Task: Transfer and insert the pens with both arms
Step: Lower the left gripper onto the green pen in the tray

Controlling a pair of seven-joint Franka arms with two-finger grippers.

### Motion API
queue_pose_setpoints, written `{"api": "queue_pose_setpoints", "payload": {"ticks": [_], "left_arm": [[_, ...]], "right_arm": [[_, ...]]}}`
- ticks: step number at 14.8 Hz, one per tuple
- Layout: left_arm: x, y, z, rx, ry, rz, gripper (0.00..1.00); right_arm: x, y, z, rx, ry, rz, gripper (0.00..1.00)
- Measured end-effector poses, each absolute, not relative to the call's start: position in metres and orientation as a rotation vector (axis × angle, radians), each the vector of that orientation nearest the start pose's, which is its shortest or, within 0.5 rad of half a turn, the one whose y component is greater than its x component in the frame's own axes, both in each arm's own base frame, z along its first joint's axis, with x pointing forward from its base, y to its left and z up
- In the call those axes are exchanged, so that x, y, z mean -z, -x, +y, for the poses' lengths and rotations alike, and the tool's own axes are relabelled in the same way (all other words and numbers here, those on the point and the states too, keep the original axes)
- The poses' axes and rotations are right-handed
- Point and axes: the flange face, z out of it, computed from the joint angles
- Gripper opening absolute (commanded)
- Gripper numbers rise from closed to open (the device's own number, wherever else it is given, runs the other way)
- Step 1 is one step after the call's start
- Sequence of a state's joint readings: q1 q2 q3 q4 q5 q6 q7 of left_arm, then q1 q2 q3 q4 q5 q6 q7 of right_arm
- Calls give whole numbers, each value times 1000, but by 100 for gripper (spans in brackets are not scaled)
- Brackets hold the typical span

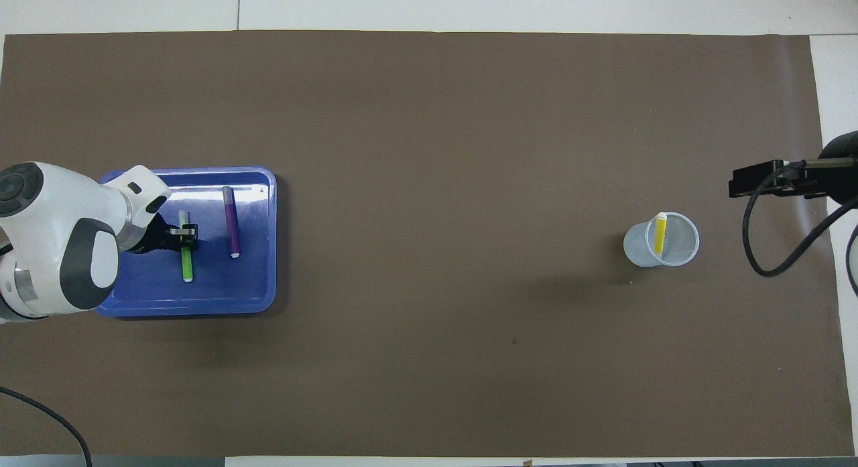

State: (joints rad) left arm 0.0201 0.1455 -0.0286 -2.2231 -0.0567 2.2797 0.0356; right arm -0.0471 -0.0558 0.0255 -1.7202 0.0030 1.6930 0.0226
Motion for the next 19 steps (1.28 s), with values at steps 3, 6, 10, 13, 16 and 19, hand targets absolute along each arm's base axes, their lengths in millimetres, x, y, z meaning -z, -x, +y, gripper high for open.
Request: {"api": "queue_pose_setpoints", "payload": {"ticks": [3,6,10,13,16,19], "left_arm": [[-302,-533,-5,-138,3185,7,0],[-303,-533,-5,-137,3185,7,0],[-307,-537,-3,-133,3186,3,0],[-327,-549,6,-145,3188,-21,0],[-344,-556,12,-180,3190,-36,0],[-368,-563,9,-240,3212,-56,0]], "right_arm": [[-611,-552,-8,-12,3137,104,100],[-614,-551,2,-51,3138,86,100],[-614,-549,8,-70,3139,86,100],[-613,-549,10,-72,3139,80,100],[-614,-548,10,-71,3139,80,100],[-614,-548,10,-69,3139,80,100]]}}
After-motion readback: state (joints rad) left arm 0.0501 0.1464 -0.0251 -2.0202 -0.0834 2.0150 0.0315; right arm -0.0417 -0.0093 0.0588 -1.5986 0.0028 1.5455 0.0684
